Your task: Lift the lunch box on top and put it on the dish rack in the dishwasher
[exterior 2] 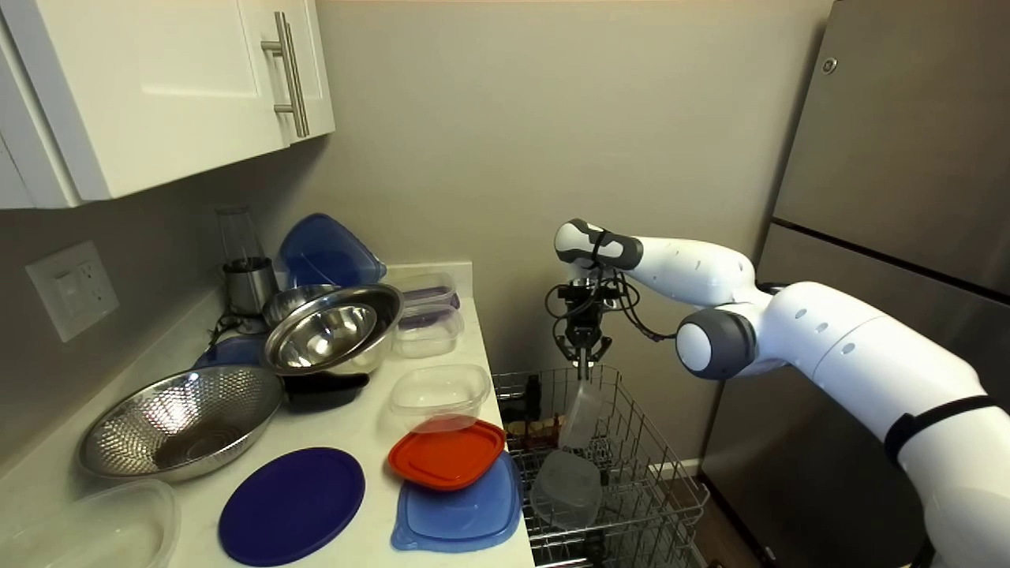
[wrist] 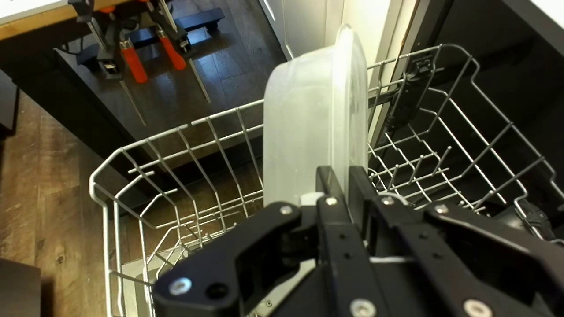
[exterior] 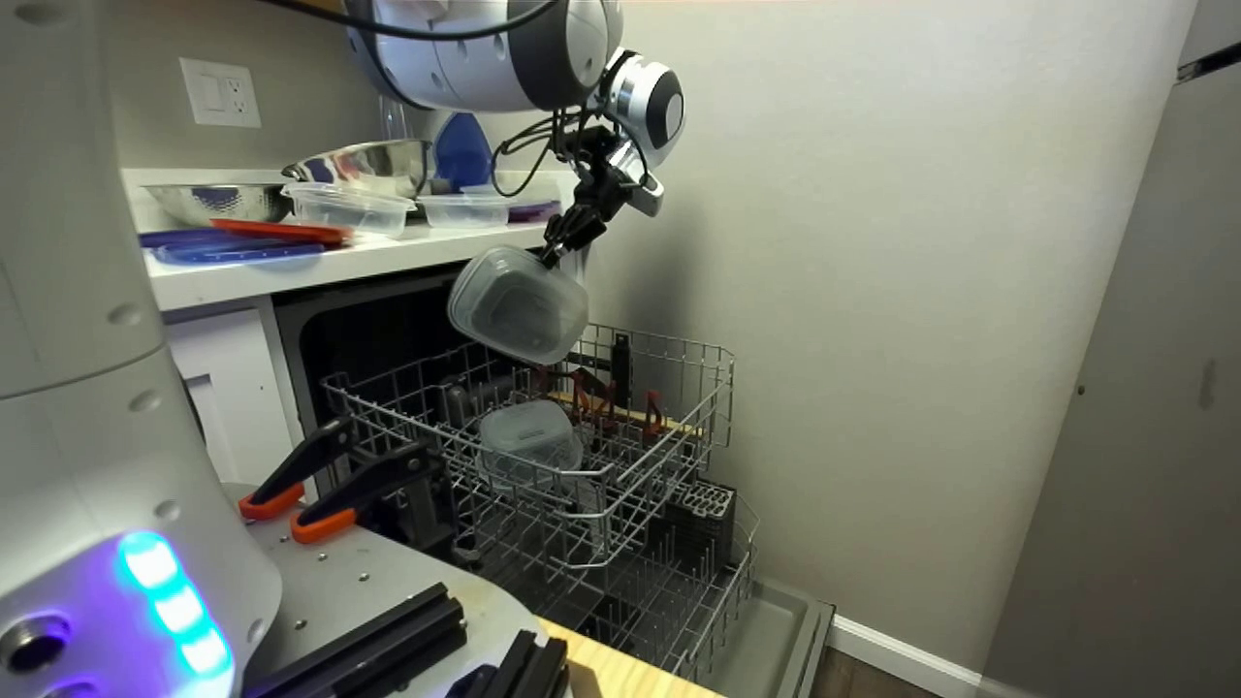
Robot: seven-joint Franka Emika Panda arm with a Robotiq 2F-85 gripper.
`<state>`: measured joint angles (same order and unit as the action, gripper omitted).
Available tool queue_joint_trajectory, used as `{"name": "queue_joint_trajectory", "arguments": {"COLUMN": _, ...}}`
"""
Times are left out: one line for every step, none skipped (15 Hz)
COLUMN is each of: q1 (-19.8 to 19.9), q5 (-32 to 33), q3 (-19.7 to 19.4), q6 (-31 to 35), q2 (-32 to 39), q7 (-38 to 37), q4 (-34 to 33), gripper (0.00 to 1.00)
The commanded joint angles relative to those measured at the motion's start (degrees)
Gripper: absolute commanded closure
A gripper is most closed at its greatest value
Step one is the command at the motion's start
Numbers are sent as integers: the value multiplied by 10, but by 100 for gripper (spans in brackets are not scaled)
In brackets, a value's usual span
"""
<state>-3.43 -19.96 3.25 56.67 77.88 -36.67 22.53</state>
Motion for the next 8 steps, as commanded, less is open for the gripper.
{"name": "queue_joint_trajectory", "arguments": {"q1": 0, "q5": 0, "q3": 0, "q6": 0, "q2": 0, "q7": 0, "q4": 0, "gripper": 98}}
{"name": "queue_joint_trajectory", "arguments": {"q1": 0, "q5": 0, "q3": 0, "q6": 0, "q2": 0, "q7": 0, "q4": 0, "gripper": 98}}
{"name": "queue_joint_trajectory", "arguments": {"q1": 0, "q5": 0, "q3": 0, "q6": 0, "q2": 0, "q7": 0, "q4": 0, "gripper": 98}}
{"name": "queue_joint_trajectory", "arguments": {"q1": 3, "q5": -1, "q3": 0, "q6": 0, "q2": -2, "q7": -1, "q4": -1, "gripper": 98}}
{"name": "queue_joint_trajectory", "arguments": {"q1": 8, "q5": -2, "q3": -2, "q6": 3, "q2": -3, "q7": -11, "q4": 2, "gripper": 98}}
{"name": "queue_joint_trajectory", "arguments": {"q1": 13, "q5": -1, "q3": -6, "q6": 5, "q2": -4, "q7": -18, "q4": 7, "gripper": 98}}
{"name": "queue_joint_trajectory", "arguments": {"q1": 19, "q5": 0, "q3": -12, "q6": 5, "q2": -2, "q7": -26, "q4": 15, "gripper": 98}}
{"name": "queue_joint_trajectory", "arguments": {"q1": 24, "q5": 1, "q3": -18, "q6": 7, "q2": -1, "q7": -35, "q4": 19, "gripper": 98}}
